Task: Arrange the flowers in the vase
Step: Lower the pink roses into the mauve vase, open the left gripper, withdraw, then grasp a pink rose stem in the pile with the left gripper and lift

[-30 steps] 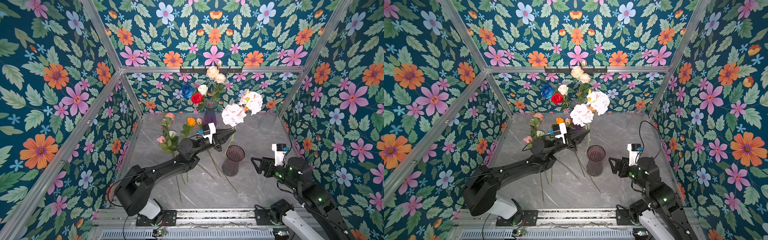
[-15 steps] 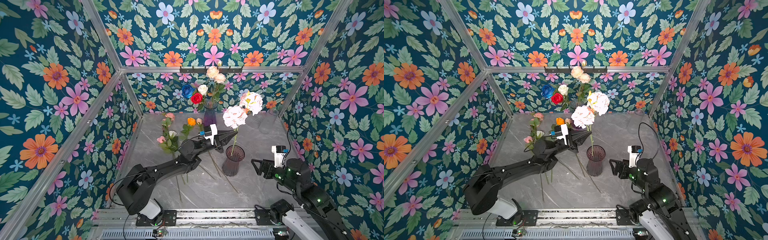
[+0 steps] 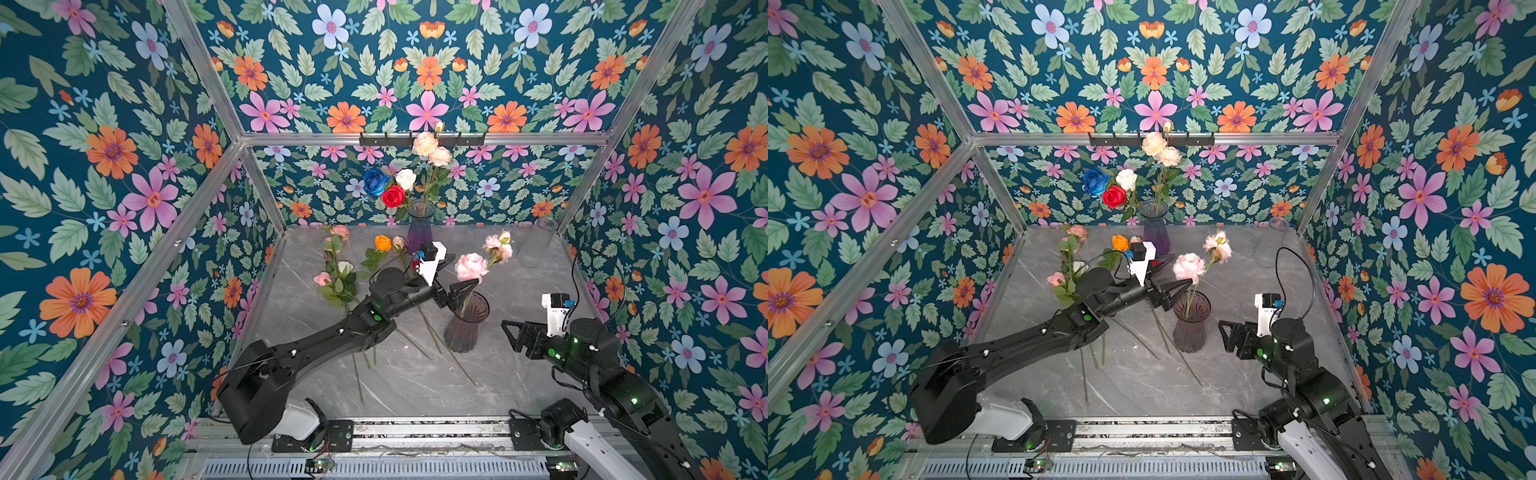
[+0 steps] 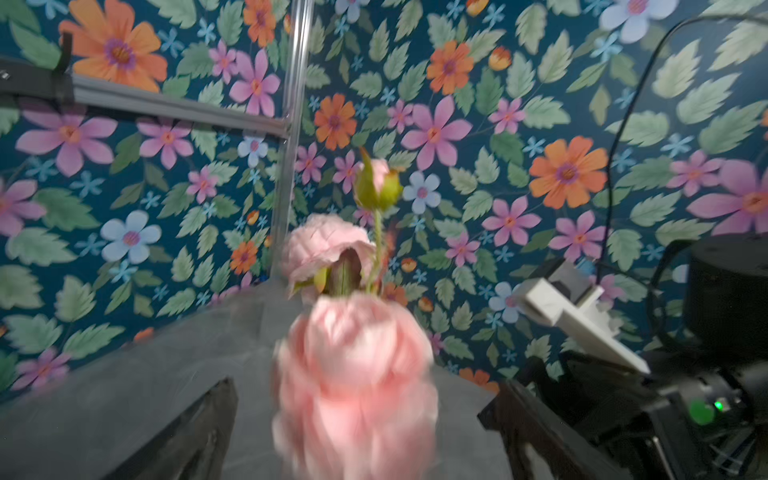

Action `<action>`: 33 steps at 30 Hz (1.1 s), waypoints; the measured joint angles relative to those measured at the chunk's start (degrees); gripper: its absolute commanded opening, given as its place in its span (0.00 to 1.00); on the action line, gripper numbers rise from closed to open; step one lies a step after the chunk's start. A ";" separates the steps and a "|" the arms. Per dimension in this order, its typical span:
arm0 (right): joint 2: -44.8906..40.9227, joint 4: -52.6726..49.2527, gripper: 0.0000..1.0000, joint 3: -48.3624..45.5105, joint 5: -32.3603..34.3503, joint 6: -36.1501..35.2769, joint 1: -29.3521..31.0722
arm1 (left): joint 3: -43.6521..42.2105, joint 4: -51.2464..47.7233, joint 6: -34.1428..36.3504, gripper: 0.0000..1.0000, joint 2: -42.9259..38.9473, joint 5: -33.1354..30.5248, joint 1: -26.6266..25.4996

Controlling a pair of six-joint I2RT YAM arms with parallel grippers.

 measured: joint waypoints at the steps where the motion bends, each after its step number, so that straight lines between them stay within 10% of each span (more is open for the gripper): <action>1: 0.31 0.26 0.87 -0.44 -0.02 0.00 0.00 | -0.13 -6.03 1.05 1.00 -2.36 -2.21 0.00; 7: 1.99 2.56 0.86 -3.58 -1.09 0.42 0.00 | -4.37 -29.27 2.01 0.97 -13.92 -14.53 1.62; 13: 4.57 6.56 0.84 -7.37 -1.99 1.05 0.00 | -15.04 -38.12 -10.97 0.67 -16.79 -14.43 21.20; 21: 1.53 9.79 0.82 -15.45 -2.93 1.05 -0.02 | -24.13 -27.21 -25.62 0.55 -5.64 -1.46 38.95; 33: -5.18 11.13 0.82 -23.12 -0.81 0.20 0.00 | -18.80 -11.43 -34.07 0.44 12.22 6.80 40.98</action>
